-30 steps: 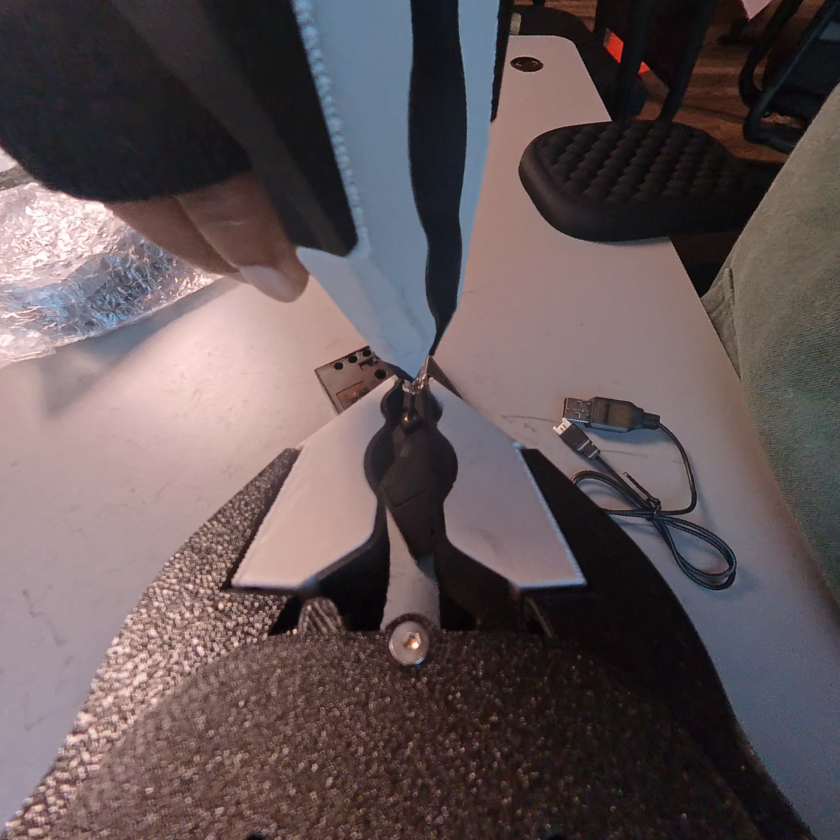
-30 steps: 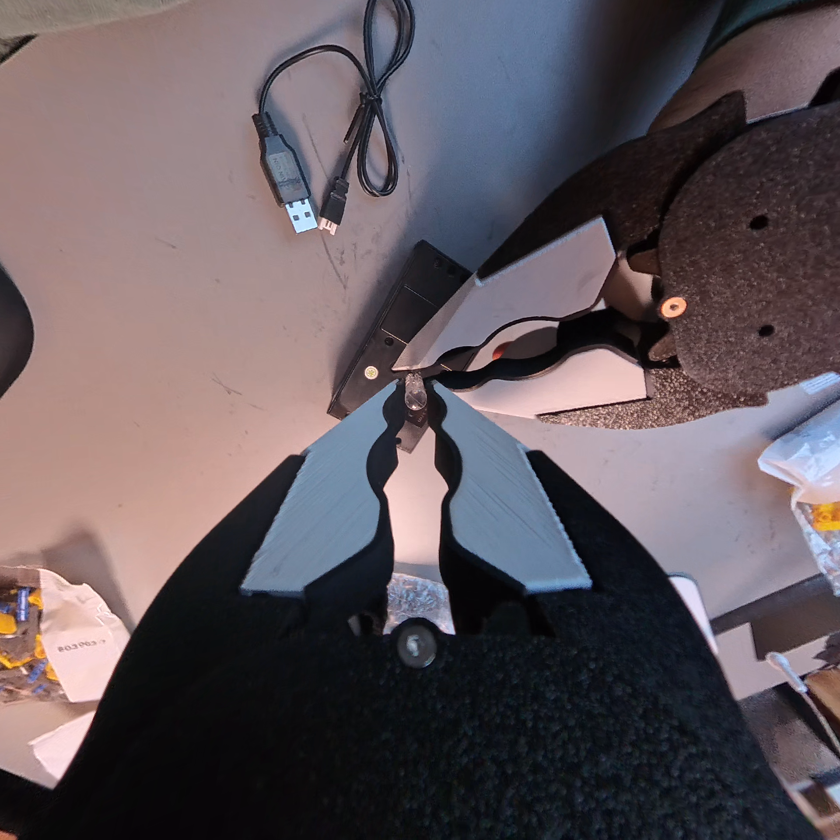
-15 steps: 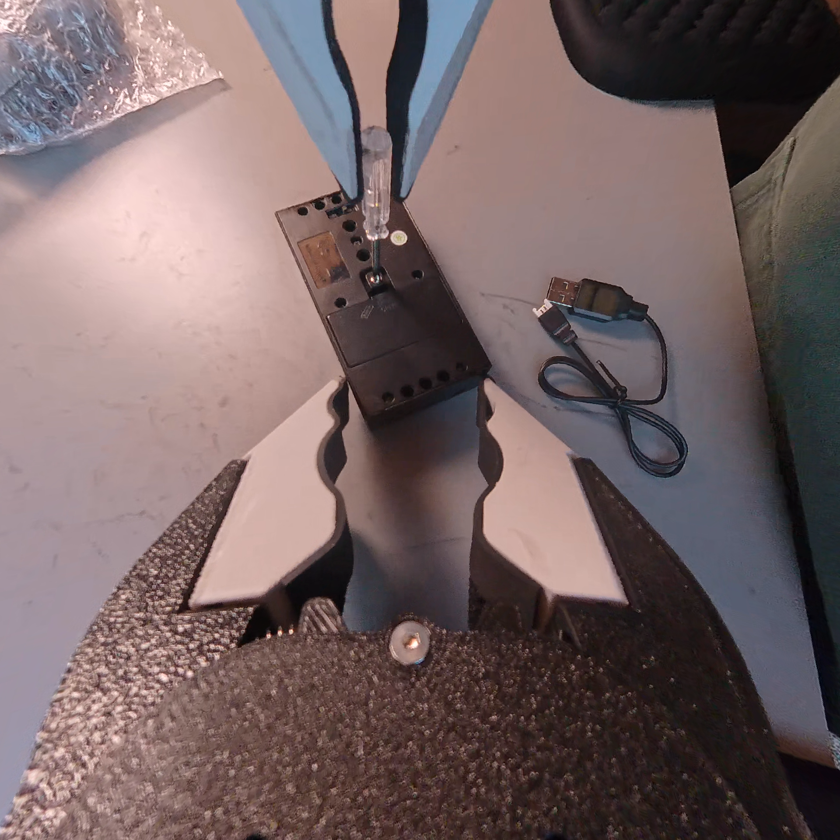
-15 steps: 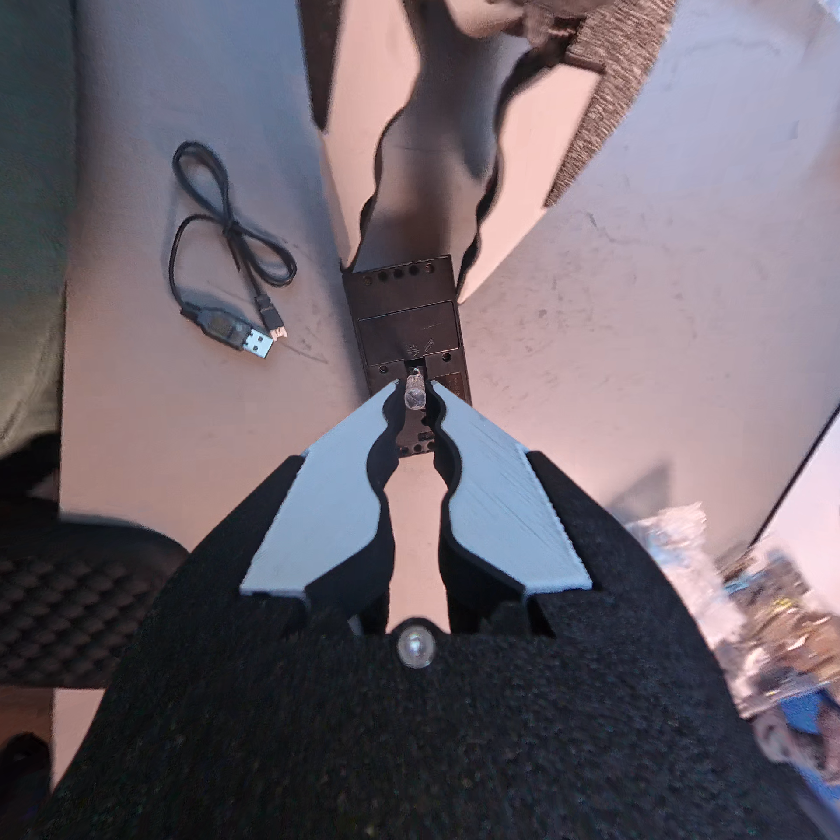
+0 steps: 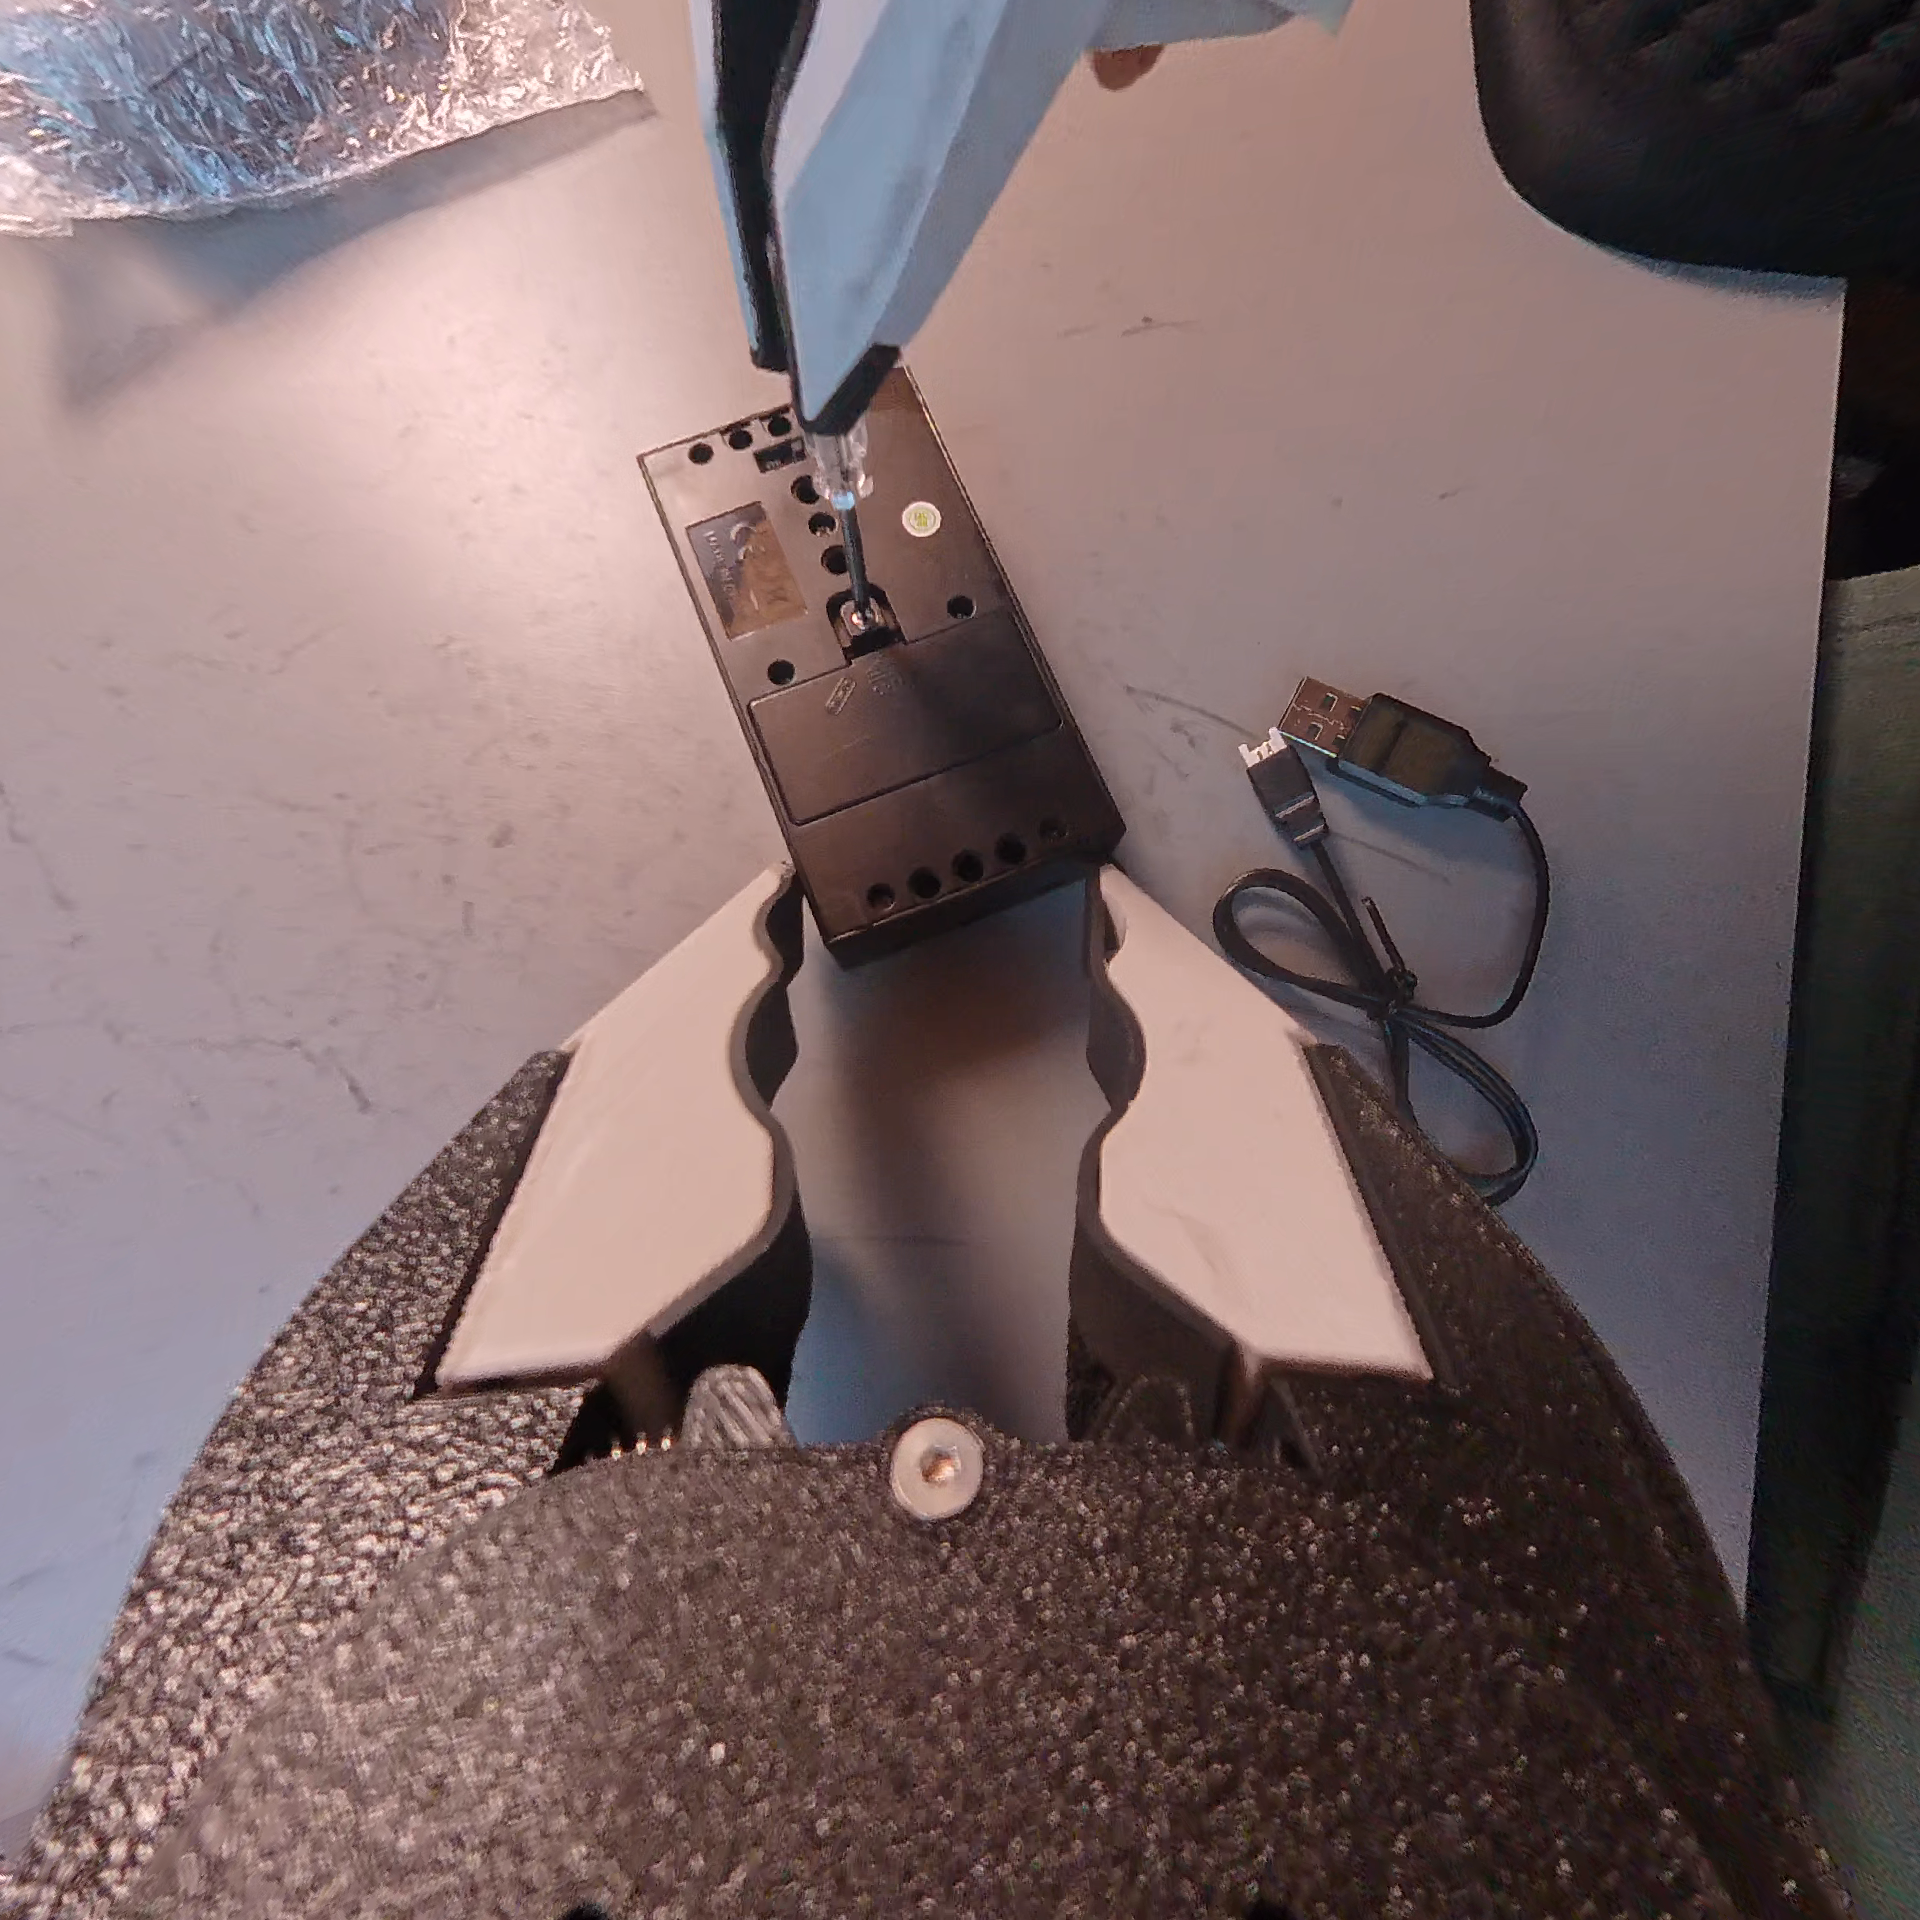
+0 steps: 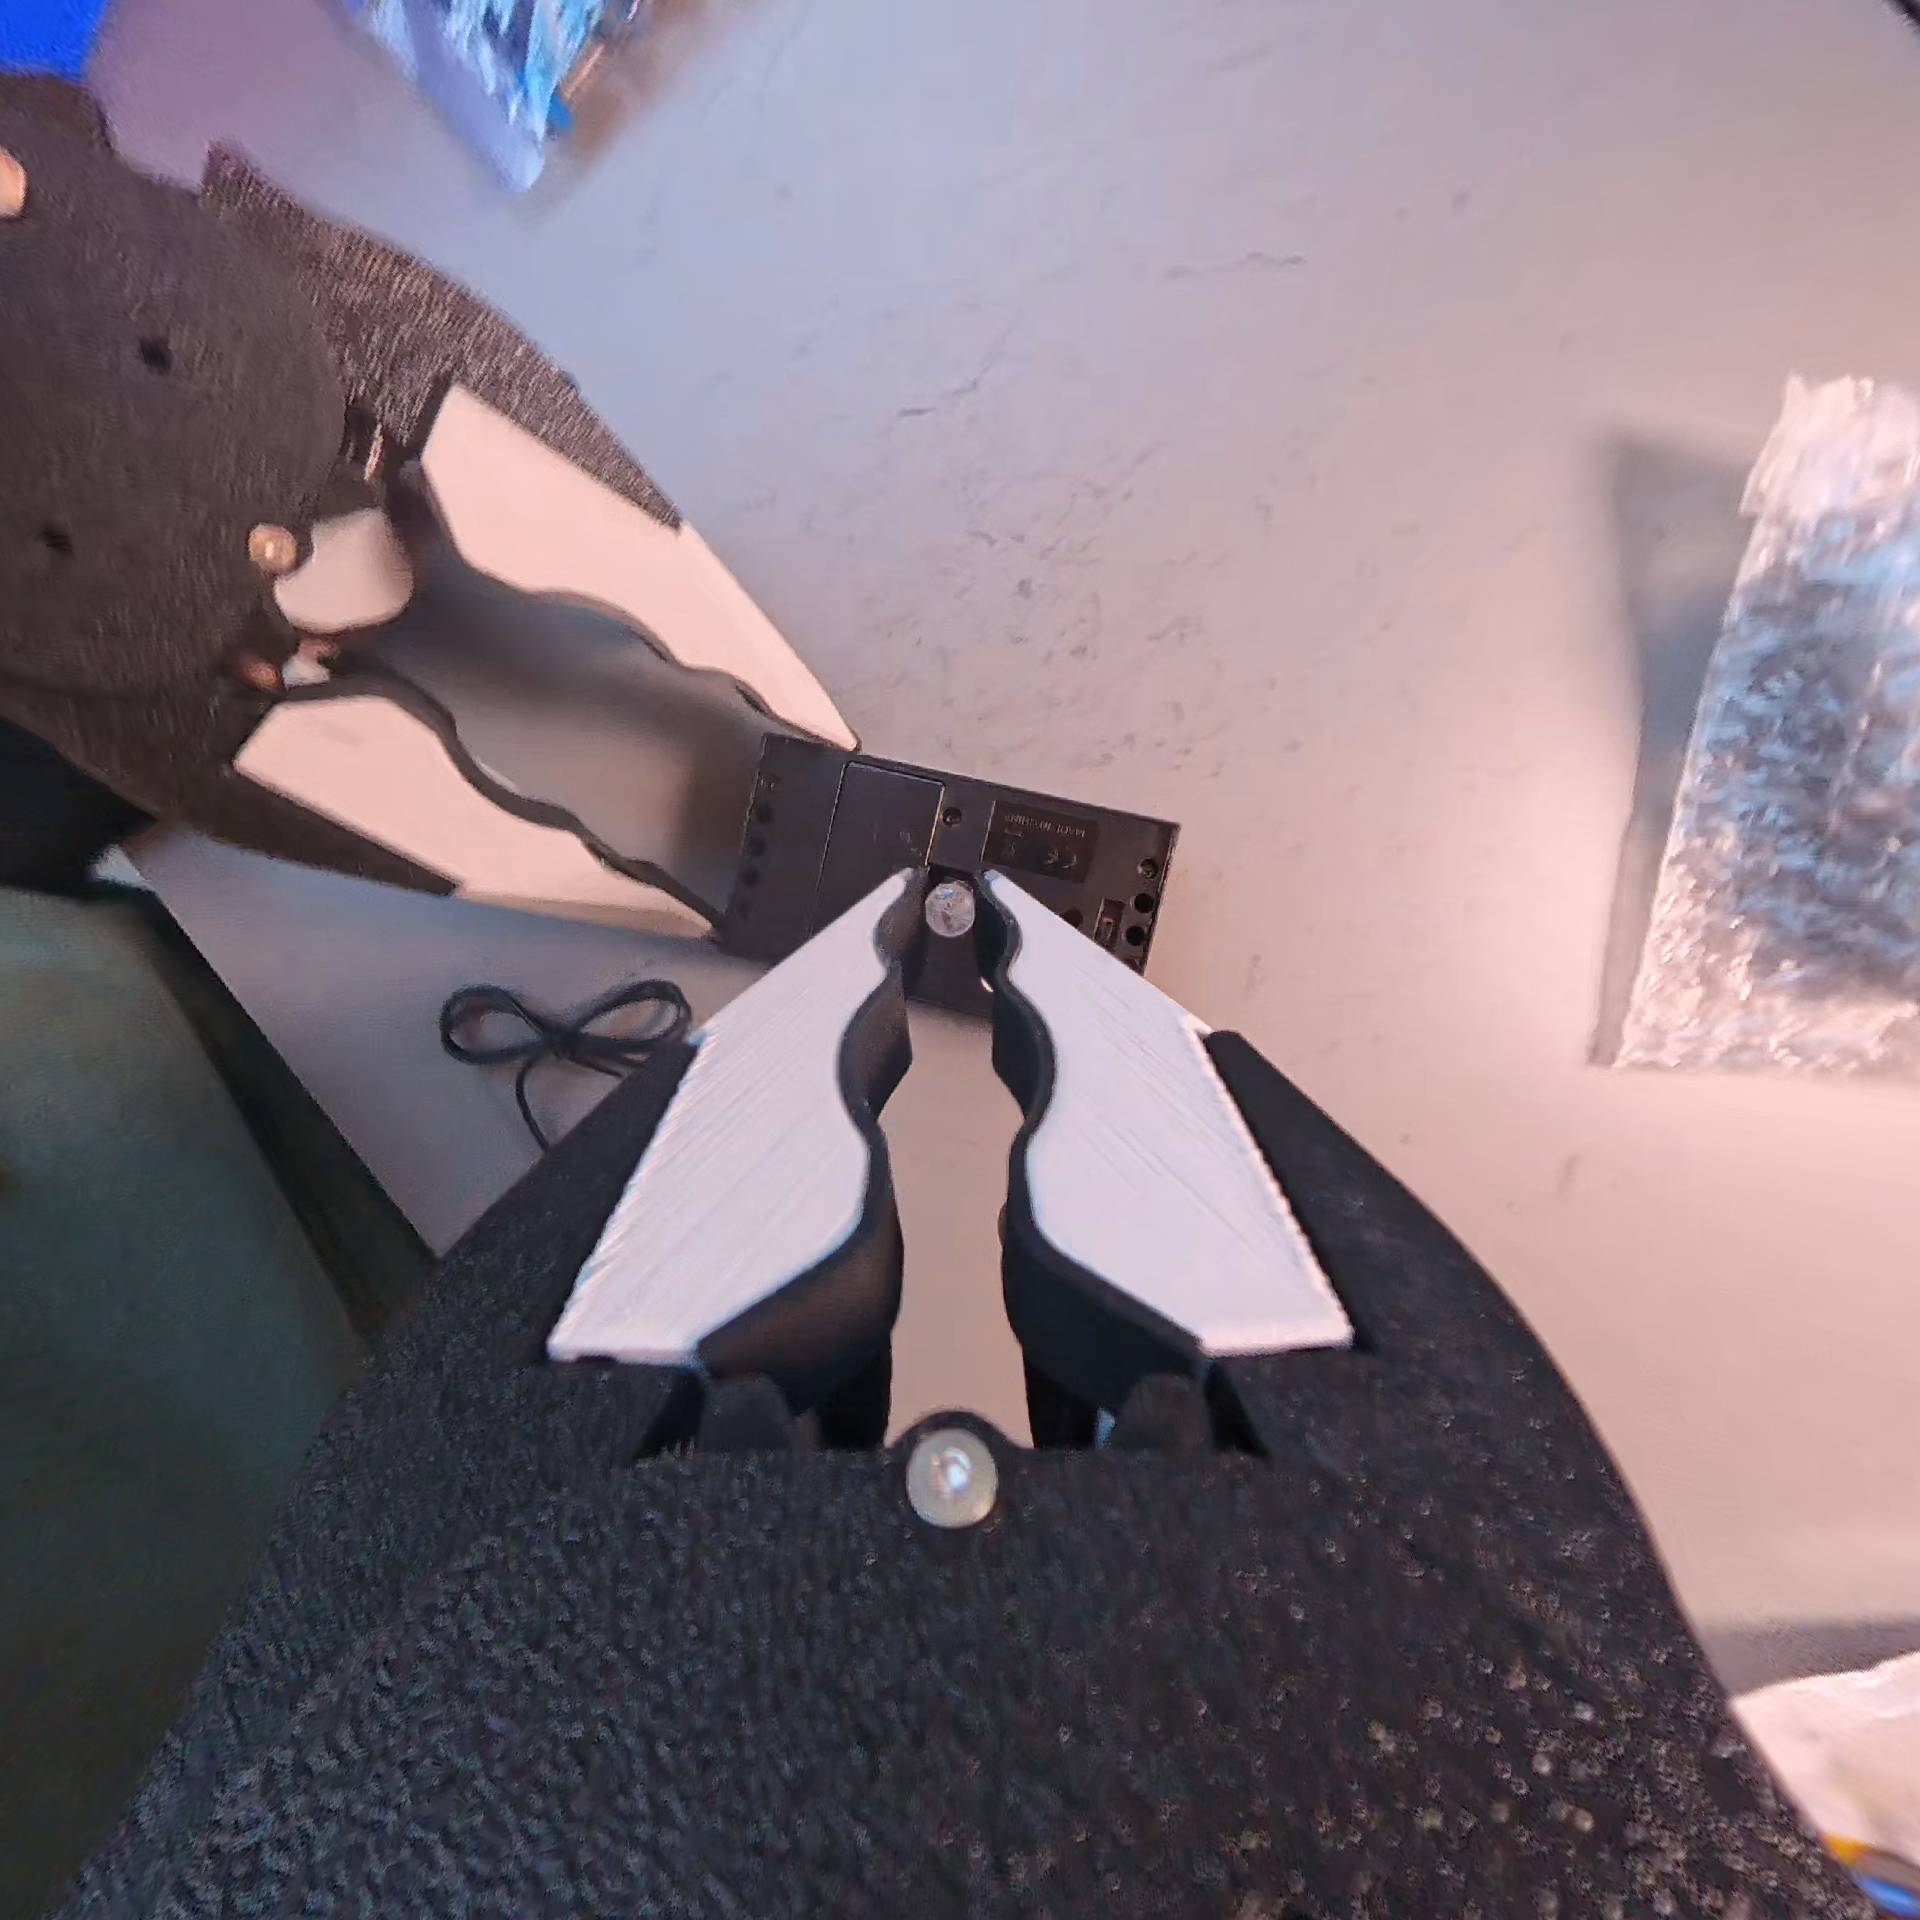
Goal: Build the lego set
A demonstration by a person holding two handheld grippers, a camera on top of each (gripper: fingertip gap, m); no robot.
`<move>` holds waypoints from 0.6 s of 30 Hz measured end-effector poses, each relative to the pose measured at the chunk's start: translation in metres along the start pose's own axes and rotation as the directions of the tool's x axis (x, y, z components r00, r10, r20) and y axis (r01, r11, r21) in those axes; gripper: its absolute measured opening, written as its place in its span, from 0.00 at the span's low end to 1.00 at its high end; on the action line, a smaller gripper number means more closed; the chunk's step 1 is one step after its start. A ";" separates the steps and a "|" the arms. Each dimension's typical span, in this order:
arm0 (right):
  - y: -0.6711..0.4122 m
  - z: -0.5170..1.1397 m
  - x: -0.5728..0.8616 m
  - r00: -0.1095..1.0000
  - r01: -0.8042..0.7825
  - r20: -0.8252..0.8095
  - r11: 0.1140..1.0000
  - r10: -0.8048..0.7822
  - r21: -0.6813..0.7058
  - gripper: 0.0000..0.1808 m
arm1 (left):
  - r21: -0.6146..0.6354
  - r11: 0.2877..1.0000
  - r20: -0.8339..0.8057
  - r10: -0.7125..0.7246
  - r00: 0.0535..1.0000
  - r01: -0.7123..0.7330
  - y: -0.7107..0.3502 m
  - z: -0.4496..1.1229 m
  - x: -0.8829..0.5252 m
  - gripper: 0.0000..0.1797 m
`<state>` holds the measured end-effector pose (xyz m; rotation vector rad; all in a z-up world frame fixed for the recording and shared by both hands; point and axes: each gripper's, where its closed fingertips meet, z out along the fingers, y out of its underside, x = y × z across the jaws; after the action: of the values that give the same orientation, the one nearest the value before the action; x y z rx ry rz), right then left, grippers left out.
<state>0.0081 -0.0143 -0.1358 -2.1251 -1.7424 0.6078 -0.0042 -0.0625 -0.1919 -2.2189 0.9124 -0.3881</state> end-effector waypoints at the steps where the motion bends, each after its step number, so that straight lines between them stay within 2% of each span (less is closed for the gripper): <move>1: 0.000 0.000 0.001 0.998 -0.057 0.003 0.998 0.057 0.015 0.03 | 0.002 1.000 0.005 -0.005 1.000 0.005 0.000 0.000 0.000 0.30; 4: -0.001 0.001 0.003 0.992 -0.129 -0.003 0.991 0.129 0.047 0.04 | 0.013 1.000 0.004 -0.015 1.000 0.014 0.000 0.000 0.001 0.30; 8: -0.003 0.001 0.002 0.997 -0.079 -0.005 0.996 0.079 0.044 0.03 | 0.069 0.997 -0.108 -0.036 0.994 0.043 -0.006 -0.006 0.004 0.34; 12: -0.003 0.001 0.001 1.000 -0.026 0.004 0.998 0.026 0.061 0.04 | 0.280 0.959 -0.121 -0.009 0.993 0.043 -0.045 -0.020 -0.010 0.24; 18: -0.002 0.000 0.001 1.000 -0.007 0.020 0.995 0.005 0.102 0.03 | 0.291 0.956 -0.053 0.055 0.997 -0.037 -0.069 0.006 -0.017 0.10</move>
<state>0.0067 -0.0133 -0.1353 -2.0627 -1.6779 0.7060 0.0215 -0.0121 -0.1481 -1.9238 0.8765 -0.5340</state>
